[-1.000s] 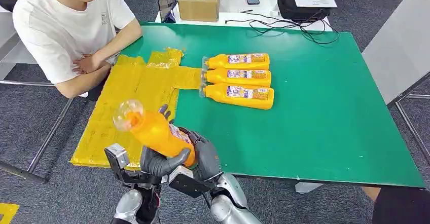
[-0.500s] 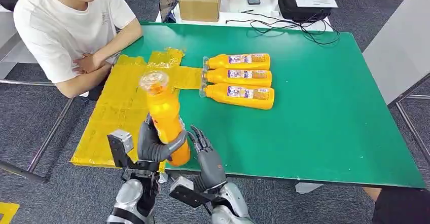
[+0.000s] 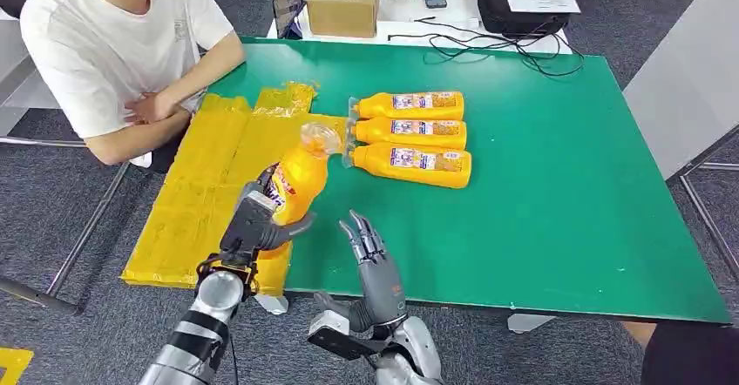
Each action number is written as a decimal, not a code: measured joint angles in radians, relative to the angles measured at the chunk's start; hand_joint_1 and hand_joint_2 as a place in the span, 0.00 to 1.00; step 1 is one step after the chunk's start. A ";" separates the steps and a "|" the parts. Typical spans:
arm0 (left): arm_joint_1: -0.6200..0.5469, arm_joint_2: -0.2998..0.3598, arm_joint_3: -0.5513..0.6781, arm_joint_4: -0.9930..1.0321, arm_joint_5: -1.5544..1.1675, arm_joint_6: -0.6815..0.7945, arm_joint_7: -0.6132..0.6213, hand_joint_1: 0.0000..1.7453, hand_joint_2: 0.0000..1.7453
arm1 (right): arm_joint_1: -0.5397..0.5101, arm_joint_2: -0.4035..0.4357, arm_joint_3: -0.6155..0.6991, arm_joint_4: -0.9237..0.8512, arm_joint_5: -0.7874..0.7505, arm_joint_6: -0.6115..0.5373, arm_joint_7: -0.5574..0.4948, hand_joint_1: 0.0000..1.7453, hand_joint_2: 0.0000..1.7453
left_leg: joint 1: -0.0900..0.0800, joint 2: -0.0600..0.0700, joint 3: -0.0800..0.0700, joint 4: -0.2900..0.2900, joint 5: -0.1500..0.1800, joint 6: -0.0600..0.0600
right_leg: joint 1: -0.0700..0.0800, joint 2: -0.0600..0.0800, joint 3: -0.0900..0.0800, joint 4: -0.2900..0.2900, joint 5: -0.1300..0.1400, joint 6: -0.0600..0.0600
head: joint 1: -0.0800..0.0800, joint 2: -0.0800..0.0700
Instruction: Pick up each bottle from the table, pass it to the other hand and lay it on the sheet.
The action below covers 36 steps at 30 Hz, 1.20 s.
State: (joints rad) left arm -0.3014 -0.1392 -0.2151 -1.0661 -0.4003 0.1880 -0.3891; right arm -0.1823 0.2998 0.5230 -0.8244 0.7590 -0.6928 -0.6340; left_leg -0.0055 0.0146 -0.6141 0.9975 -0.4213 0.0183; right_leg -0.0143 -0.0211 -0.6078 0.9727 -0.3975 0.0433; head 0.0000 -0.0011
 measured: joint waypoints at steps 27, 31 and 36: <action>-0.384 0.121 -0.155 0.641 -0.638 -0.091 0.129 0.00 1.00 | -0.018 -0.009 0.085 0.002 -0.164 0.034 -0.031 0.00 0.00 | 0.000 0.000 0.000 0.000 0.001 0.000 | 0.000 0.000 0.001 0.000 0.000 0.000 | 0.000 0.000; -0.402 0.121 -0.156 0.665 -0.616 -0.187 0.117 0.00 1.00 | -0.020 -0.009 0.086 0.010 -0.188 0.034 -0.040 0.00 0.00 | 0.000 0.000 0.001 0.000 0.001 0.000 | 0.000 -0.001 0.002 0.000 0.000 0.000 | 0.000 0.000; -0.447 0.123 -0.096 0.691 -0.413 -0.433 0.055 0.00 1.00 | -0.028 -0.008 0.095 0.030 -0.235 0.037 -0.056 0.00 0.00 | 0.000 -0.001 0.007 -0.001 0.000 0.000 | 0.000 -0.001 0.009 0.000 0.000 0.000 | 0.000 0.000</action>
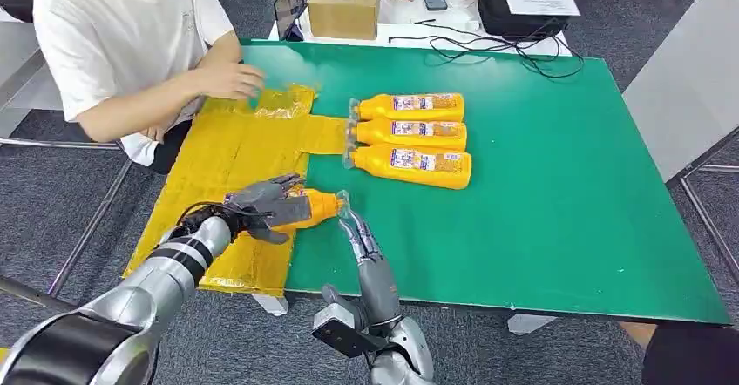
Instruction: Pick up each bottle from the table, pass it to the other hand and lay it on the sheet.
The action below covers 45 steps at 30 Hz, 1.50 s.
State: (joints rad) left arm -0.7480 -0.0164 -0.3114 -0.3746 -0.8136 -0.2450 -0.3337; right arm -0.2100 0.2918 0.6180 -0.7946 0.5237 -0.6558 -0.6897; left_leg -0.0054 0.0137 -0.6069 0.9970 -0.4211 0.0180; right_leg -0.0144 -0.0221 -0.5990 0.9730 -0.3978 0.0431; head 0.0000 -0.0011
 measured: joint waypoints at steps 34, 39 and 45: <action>0.265 -0.175 0.339 -0.604 1.270 -0.193 -0.019 0.00 1.00 | 0.031 -0.011 -0.093 -0.059 0.635 -0.038 0.057 0.00 0.00 | -0.001 0.001 -0.002 0.001 -0.001 0.000 | 0.000 0.001 -0.003 -0.001 0.000 0.000 | 0.000 0.000; 0.320 -0.188 0.321 -0.740 1.287 -0.185 -0.015 0.00 1.00 | 0.042 -0.021 -0.153 -0.114 0.643 -0.040 0.092 0.00 1.00 | 0.000 0.000 -0.002 0.001 0.000 0.000 | 0.000 0.000 -0.003 -0.001 0.000 0.000 | 0.000 0.000; 0.450 -0.201 0.318 -0.867 1.319 -0.151 -0.039 0.00 1.00 | 0.051 -0.118 -0.168 -0.262 0.977 -0.040 0.425 0.00 1.00 | -0.001 0.001 -0.002 0.001 0.000 0.000 | -0.001 0.000 -0.002 -0.001 0.000 0.001 | -0.001 0.000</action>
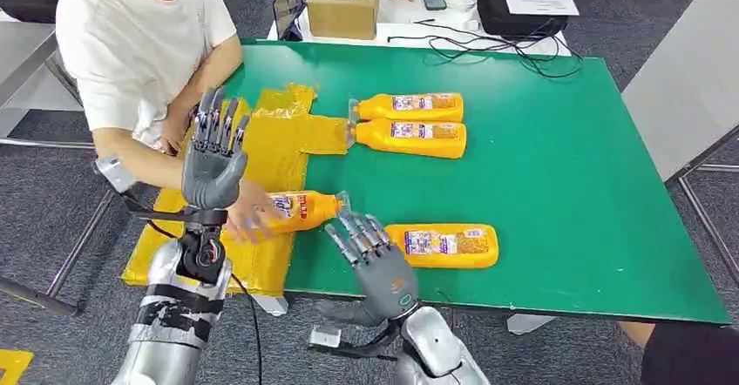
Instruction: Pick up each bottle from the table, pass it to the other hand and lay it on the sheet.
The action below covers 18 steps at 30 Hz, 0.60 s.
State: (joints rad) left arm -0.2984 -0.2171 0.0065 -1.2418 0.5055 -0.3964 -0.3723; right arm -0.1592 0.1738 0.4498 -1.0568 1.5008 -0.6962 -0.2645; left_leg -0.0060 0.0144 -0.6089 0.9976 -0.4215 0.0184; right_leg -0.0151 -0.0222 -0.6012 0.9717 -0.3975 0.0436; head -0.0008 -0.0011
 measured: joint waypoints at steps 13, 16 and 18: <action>0.189 -0.020 0.004 -0.170 -0.102 0.066 -0.036 0.00 1.00 | -0.072 -0.190 0.013 -0.008 -0.075 0.094 0.157 0.00 1.00 | -0.001 0.000 0.000 0.000 -0.001 0.001 | -0.001 0.000 0.000 -0.001 0.000 0.000 | 0.000 0.000; 0.193 -0.023 -0.002 -0.178 -0.149 0.127 -0.031 0.00 1.00 | -0.111 -0.195 -0.003 0.069 -0.074 0.096 0.197 0.00 1.00 | -0.001 0.000 -0.001 0.000 0.000 0.002 | -0.001 0.000 0.000 -0.001 0.000 0.001 | 0.000 0.000; 0.196 -0.026 -0.005 -0.179 -0.161 0.150 -0.027 0.00 1.00 | -0.131 -0.196 -0.012 0.107 -0.072 0.102 0.217 0.00 1.00 | -0.001 0.000 0.000 0.000 0.000 0.002 | -0.001 0.000 0.000 -0.001 0.000 0.001 | 0.000 0.000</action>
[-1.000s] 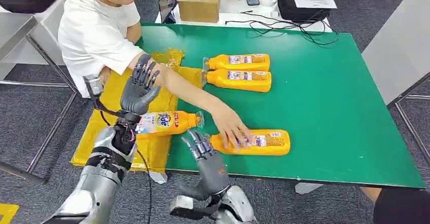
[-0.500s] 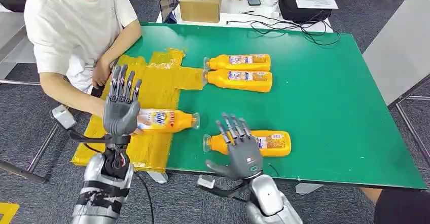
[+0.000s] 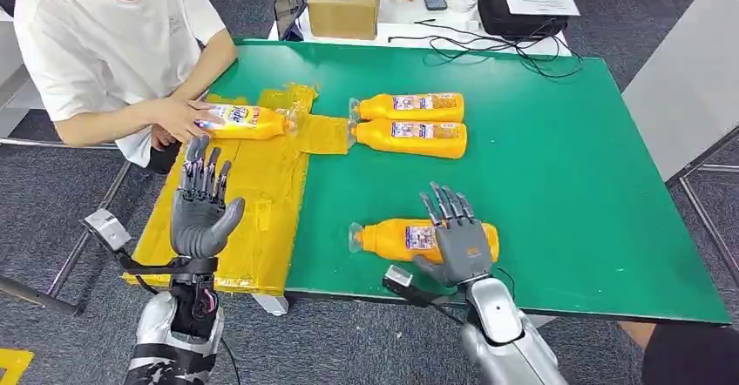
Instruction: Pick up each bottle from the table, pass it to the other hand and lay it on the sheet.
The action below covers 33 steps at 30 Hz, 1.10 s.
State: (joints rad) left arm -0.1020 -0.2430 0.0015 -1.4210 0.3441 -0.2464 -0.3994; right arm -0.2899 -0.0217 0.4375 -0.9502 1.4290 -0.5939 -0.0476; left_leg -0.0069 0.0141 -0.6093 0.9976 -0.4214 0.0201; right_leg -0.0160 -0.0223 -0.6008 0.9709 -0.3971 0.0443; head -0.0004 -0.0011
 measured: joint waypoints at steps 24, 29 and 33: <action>0.091 -0.003 -0.033 -0.085 -0.126 0.122 0.018 0.00 1.00 | -0.054 -0.012 -0.042 0.130 0.010 0.154 0.127 0.00 1.00 | 0.000 0.000 0.001 0.000 -0.001 0.000 | 0.000 -0.001 0.000 0.000 0.000 0.000 | 0.000 0.000; 0.103 -0.003 -0.041 -0.090 -0.128 0.125 0.022 0.00 1.00 | -0.053 -0.027 -0.059 0.132 0.010 0.156 0.137 0.00 1.00 | 0.000 0.000 0.002 0.000 0.000 0.000 | 0.000 0.000 0.002 0.000 0.000 0.000 | 0.000 0.000; 0.104 -0.003 -0.045 -0.090 -0.128 0.130 0.029 0.00 1.00 | -0.061 -0.029 -0.064 0.144 0.027 0.167 0.157 0.00 1.00 | 0.000 0.000 0.003 0.000 -0.001 0.000 | 0.000 0.000 0.003 0.000 0.000 0.000 | 0.000 0.000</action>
State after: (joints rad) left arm 0.0018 -0.2461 -0.0431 -1.5114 0.2163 -0.1164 -0.3704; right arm -0.3514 -0.0504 0.3735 -0.8065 1.4561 -0.4269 0.1094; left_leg -0.0072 0.0140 -0.6065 0.9976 -0.4219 0.0201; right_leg -0.0164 -0.0226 -0.5980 0.9705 -0.3973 0.0445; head -0.0007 -0.0011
